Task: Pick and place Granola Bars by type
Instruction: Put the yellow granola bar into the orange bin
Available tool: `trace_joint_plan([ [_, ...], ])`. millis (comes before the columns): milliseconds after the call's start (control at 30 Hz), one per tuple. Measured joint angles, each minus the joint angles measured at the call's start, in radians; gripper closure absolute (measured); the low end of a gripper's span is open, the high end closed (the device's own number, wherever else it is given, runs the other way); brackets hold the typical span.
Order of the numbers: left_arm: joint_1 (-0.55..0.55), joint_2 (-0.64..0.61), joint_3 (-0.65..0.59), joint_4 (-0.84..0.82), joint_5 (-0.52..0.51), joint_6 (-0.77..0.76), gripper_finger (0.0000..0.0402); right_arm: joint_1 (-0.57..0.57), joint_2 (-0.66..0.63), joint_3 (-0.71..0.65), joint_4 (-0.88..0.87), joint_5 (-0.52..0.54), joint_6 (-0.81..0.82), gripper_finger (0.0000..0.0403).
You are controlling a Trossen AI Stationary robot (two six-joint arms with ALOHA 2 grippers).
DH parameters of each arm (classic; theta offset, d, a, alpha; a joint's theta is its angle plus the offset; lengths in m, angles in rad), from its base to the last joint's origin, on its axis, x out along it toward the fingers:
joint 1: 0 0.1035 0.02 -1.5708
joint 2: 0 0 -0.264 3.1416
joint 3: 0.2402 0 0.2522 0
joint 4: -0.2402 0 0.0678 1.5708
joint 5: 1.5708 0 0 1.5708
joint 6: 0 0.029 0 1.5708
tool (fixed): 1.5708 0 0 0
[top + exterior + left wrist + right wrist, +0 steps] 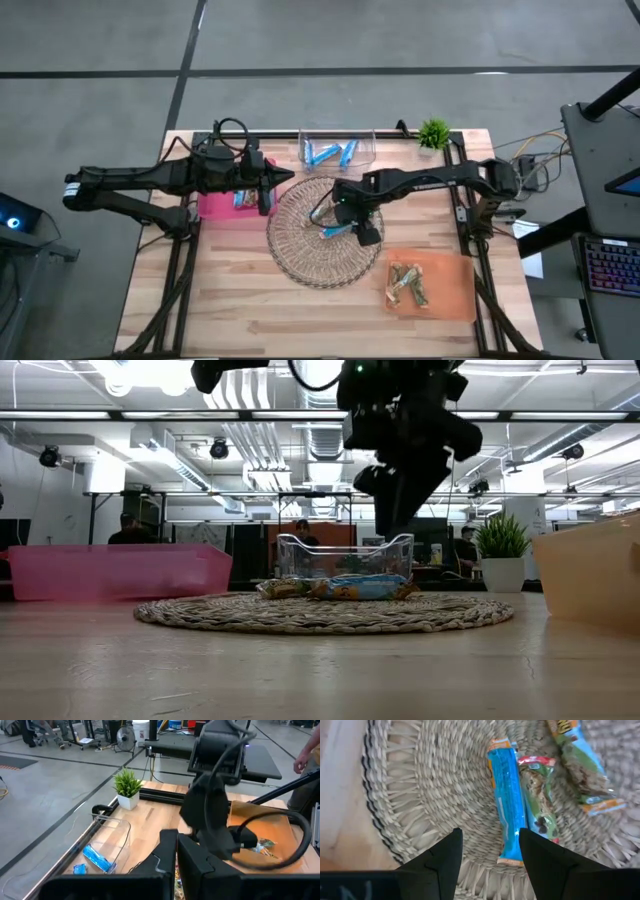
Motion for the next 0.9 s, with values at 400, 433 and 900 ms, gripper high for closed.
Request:
trace_joint_plan([
  [400,0.0,0.0,0.0,0.0,0.0,-0.001,0.0401,-0.01,0.099,0.0,0.037,0.04,-0.065,0.0216],
  [433,0.0,0.0,0.0,0.0,0.001,-0.001,0.0401,-0.011,0.102,-0.001,0.036,0.051,-0.067,0.0215],
  [900,0.0,0.0,0.0,0.0,0.001,0.0,0.0401,-0.019,0.173,-0.012,0.068,0.054,-0.073,0.0216],
])
